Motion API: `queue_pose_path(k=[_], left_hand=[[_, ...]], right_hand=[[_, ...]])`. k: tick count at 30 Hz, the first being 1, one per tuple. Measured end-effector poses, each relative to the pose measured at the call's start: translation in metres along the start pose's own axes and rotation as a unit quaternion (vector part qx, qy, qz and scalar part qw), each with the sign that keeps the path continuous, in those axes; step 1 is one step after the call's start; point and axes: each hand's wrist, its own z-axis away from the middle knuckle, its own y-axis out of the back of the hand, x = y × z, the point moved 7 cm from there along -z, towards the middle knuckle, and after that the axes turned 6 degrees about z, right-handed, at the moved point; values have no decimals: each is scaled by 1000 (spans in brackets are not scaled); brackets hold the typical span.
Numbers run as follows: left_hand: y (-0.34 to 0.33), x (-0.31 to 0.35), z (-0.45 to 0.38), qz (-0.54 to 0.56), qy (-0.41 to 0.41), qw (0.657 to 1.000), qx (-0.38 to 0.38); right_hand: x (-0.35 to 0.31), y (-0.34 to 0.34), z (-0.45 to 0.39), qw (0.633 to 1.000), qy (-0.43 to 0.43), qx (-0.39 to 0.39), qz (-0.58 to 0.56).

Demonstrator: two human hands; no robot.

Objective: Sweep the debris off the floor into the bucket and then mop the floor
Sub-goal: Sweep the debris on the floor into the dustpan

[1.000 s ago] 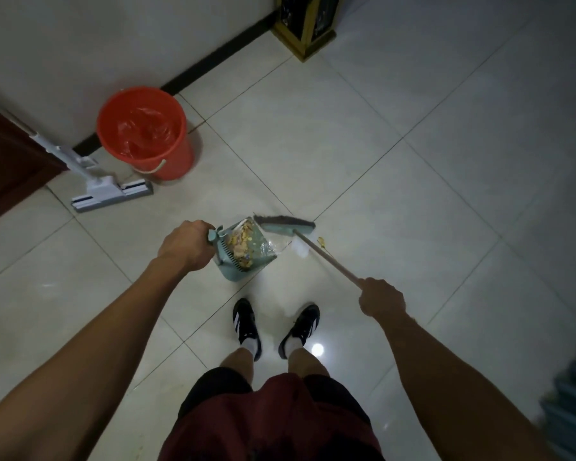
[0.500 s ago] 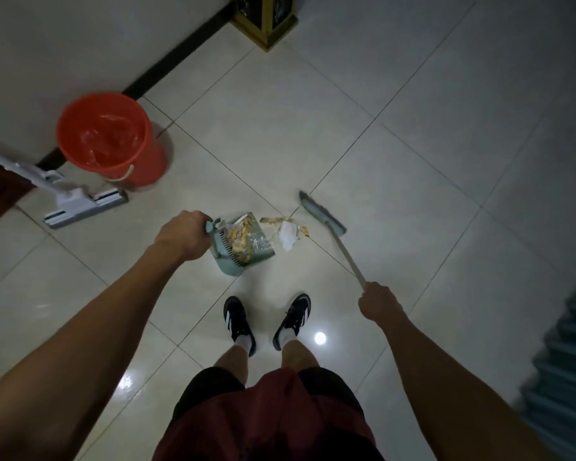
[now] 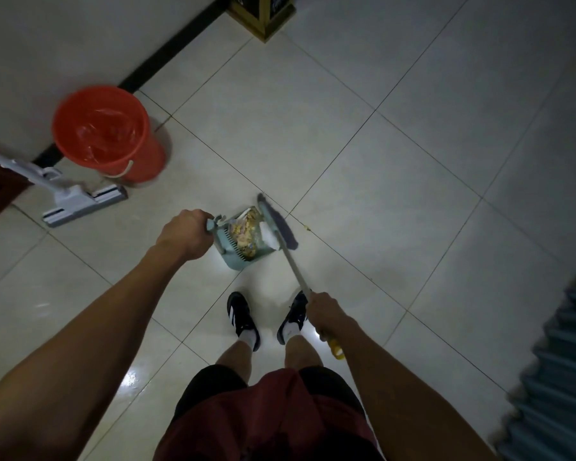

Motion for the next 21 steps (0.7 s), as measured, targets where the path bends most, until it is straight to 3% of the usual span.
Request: queue_pose_path(k=[9, 15, 21], left_hand=[[-5, -15, 18, 28, 8, 999, 14], [-1, -18, 30, 58, 28, 998, 28], [20, -23, 47, 89, 55, 992, 73]], right_hand=[[-20, -4, 14, 998, 33, -33, -45], [-14, 20, 35, 984, 3, -35, -174], [-28, 60, 40, 990, 59, -6, -125]])
